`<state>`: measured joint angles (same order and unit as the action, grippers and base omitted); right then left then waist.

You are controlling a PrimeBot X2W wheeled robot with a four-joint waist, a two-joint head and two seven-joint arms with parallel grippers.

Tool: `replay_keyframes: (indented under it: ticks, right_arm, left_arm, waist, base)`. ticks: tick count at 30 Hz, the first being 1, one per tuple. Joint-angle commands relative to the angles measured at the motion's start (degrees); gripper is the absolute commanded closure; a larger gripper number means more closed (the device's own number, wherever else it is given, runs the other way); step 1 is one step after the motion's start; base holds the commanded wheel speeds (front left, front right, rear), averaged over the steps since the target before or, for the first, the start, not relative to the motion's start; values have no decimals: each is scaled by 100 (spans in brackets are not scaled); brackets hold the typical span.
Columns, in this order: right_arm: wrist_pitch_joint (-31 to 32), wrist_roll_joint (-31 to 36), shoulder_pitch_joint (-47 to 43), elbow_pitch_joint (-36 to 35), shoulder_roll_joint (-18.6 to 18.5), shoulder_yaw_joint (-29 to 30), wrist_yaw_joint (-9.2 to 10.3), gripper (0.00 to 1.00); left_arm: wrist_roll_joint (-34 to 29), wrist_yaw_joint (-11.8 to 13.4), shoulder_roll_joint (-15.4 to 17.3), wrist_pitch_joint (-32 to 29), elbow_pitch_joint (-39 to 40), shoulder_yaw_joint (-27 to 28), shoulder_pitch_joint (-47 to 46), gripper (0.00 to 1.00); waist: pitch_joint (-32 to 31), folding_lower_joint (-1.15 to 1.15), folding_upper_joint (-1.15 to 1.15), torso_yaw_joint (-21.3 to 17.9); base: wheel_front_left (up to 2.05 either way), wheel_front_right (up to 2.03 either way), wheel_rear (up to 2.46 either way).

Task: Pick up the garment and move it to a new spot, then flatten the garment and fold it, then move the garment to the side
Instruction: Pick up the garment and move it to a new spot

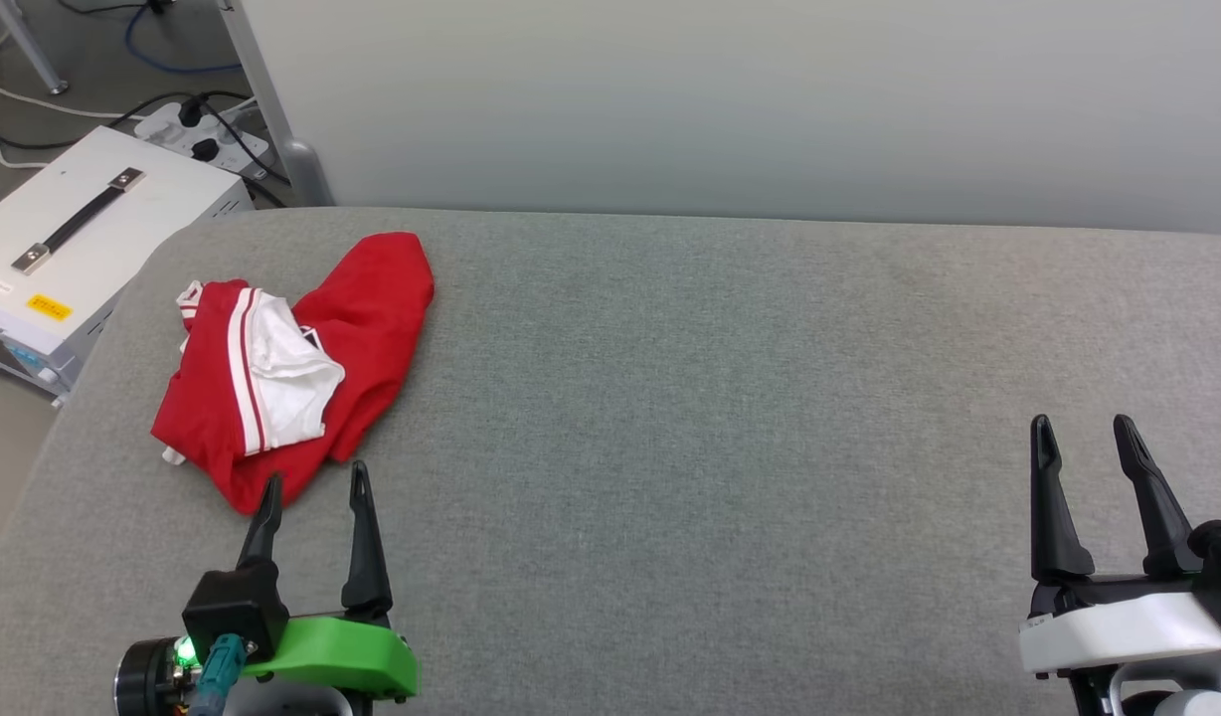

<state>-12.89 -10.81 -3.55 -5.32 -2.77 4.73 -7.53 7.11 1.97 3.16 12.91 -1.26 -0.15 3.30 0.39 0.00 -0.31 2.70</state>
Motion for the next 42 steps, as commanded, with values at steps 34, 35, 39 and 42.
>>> replay_keyframes:
  ticks: [34, 35, 39, 42]
  right_arm:
    - [-211, 346, -48, -234, -10, -221, 4, 0]
    - [-211, 361, -47, -227, -10, -232, 4, 0]
    - [-211, 409, -44, -226, -10, -266, 4, 0]
    - [-211, 426, -47, -215, -10, -277, 4, 0]
  left_arm:
    - [417, 170, -28, 208, -105, 161, 11, 0]
    - [429, 173, -28, 208, -110, 162, 10, 0]
    - [470, 194, -28, 208, -117, 152, 19, 0]
    - [499, 200, -28, 208, -126, 142, 18, 0]
  waist:
    - [232, 0, 31, 1847]
    - [240, 0, 31, 1888]
    - [265, 0, 31, 2041]
    - [279, 0, 31, 2152]
  base:
    - [0, 0, 0]
    - [0, 0, 0]
    - [0, 0, 0]
    - [0, 0, 0]
